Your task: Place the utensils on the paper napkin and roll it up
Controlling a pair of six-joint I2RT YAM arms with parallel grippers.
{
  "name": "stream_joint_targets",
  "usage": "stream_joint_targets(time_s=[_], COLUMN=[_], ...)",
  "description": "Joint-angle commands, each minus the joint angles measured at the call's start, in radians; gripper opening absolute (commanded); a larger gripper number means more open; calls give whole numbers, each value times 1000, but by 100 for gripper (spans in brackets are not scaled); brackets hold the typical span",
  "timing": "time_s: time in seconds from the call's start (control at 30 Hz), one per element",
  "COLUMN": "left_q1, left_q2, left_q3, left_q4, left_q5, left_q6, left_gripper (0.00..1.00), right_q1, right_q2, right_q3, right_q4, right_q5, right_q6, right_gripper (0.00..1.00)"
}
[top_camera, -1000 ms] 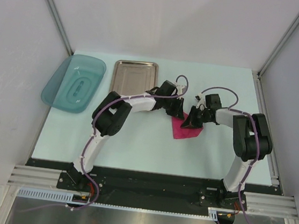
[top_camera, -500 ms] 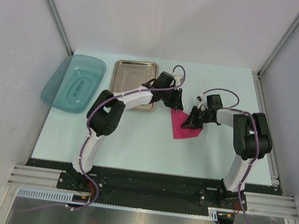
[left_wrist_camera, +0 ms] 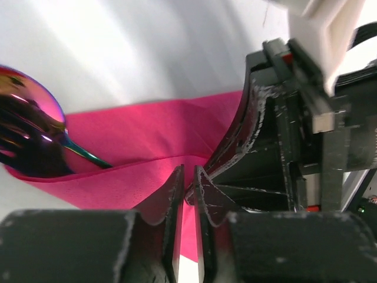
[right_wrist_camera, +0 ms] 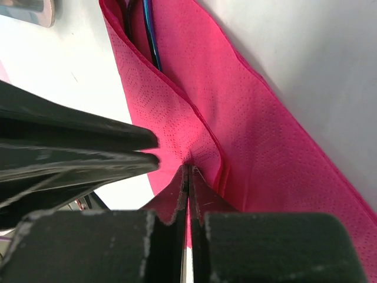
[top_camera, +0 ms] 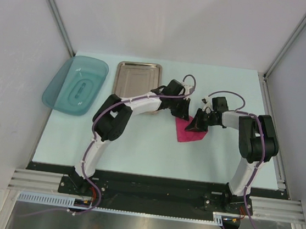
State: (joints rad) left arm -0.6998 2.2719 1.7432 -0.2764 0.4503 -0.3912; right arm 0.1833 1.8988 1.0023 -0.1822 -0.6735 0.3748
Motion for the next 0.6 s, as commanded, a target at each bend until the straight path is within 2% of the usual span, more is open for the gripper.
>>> stream_joint_targets(time_s=[0.0, 0.33, 0.57], left_q1=[0, -1, -1], left_q2=[28, 63, 106], left_q3=[3, 12, 35], left_q4=[-41, -89, -141], left_q5=[-7, -78, -90], left_q6=[3, 25, 60], left_gripper=[14, 9, 5], right_q1=[10, 10, 59], right_q2=[59, 49, -95], right_q3=[-34, -37, -37], right_q4=[3, 0, -8], right_q5=[117, 112, 104], right_q6=[-22, -33, -60], right_gripper=[0, 0, 4])
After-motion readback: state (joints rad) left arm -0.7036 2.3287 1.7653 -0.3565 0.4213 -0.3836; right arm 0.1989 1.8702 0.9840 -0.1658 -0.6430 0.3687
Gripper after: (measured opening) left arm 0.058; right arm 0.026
